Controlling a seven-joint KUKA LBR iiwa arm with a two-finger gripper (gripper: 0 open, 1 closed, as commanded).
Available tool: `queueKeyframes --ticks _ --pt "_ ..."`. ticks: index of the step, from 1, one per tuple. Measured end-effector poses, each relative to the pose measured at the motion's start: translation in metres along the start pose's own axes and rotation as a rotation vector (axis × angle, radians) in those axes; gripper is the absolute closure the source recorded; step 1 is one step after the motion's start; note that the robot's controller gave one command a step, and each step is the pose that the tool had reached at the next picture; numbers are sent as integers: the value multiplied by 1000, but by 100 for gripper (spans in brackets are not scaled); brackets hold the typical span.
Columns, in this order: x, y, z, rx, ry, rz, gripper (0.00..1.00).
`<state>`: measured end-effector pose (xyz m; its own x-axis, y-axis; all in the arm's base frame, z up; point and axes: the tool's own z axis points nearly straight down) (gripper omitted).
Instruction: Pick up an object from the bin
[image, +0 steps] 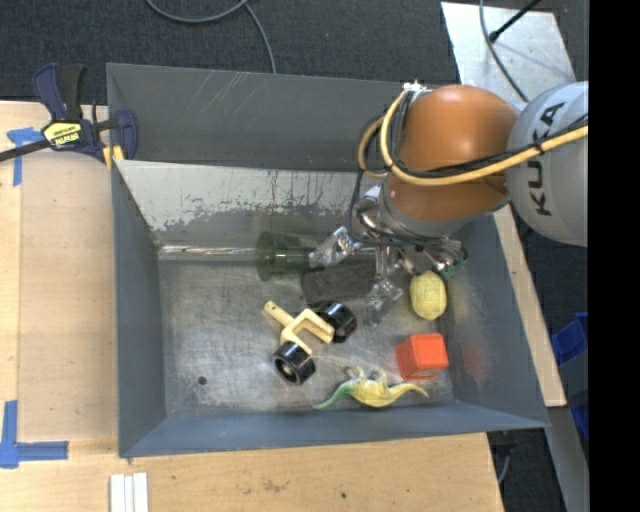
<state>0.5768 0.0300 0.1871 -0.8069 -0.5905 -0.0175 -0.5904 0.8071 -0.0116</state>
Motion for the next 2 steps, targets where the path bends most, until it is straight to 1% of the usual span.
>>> queueKeyframes --ticks 1,2 --pt "6 -9 66 -8 11 20 0" --pt "-21 -36 103 -9 -13 -265 100"
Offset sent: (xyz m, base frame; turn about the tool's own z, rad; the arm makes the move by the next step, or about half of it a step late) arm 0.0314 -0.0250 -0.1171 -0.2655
